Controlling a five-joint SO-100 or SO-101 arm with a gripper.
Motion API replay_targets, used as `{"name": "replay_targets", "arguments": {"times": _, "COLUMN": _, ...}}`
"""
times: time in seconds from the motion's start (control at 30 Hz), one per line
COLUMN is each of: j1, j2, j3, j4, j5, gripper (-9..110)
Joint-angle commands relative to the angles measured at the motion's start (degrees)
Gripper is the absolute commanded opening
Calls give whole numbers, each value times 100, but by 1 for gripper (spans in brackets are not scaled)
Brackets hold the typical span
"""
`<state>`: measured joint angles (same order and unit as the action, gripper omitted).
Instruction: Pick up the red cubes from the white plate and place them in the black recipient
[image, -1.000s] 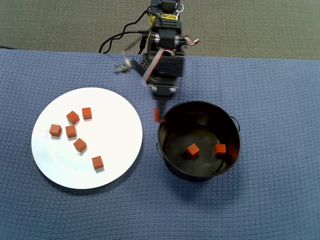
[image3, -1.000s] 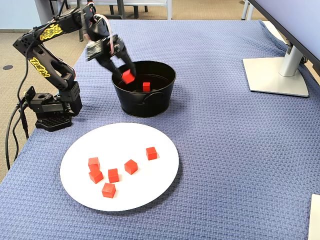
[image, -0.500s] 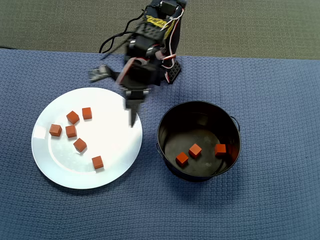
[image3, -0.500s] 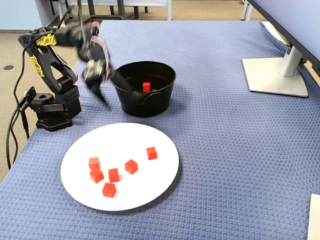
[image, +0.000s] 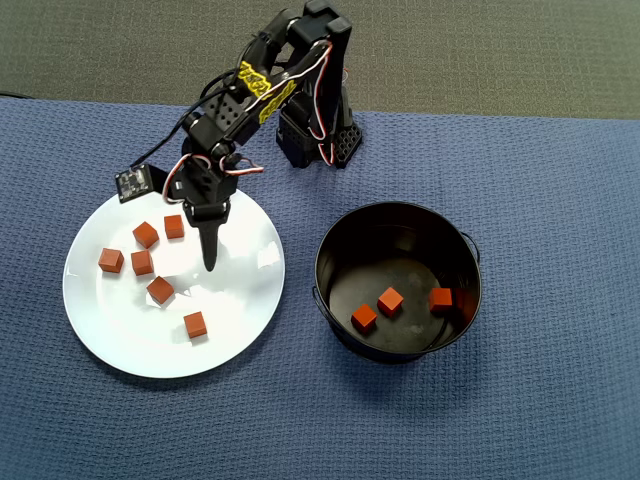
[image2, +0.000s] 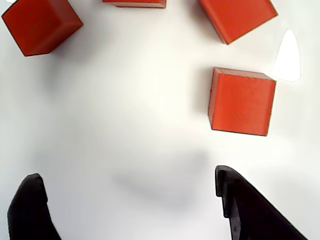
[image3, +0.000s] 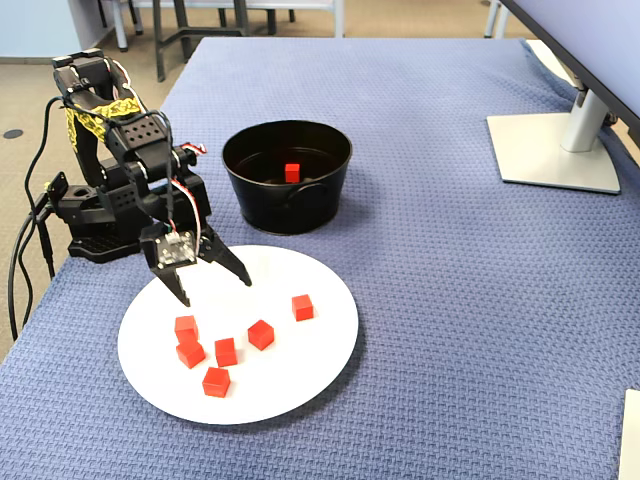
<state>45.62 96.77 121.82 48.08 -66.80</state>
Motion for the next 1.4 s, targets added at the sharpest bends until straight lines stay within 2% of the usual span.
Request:
{"name": "replay_targets", "arguments": {"times": 0.0, "j1": 176, "j2": -176, "j3": -519, "j4": -105, "j5": -53, "gripper": 37}}
{"name": "replay_targets", "arguments": {"times": 0.57, "j1": 272, "j2": -53, "j3": -527, "j4": 562, "j5": -141, "gripper": 34}}
{"name": "replay_targets", "arguments": {"times": 0.97, "j1": 606, "j2": -343, "j3": -721, "j4": 782, "j5": -967, "gripper": 34}}
{"name": "replay_targets", "arguments": {"times": 1.2, "j1": 940, "j2": -703, "j3": -677, "j4": 308, "j5": -1512, "gripper": 33}}
{"name": "replay_targets", "arguments": {"times": 1.37, "j1": 1011, "j2": -1063, "j3": -905, "j4": 53, "j5": -1529, "gripper": 30}}
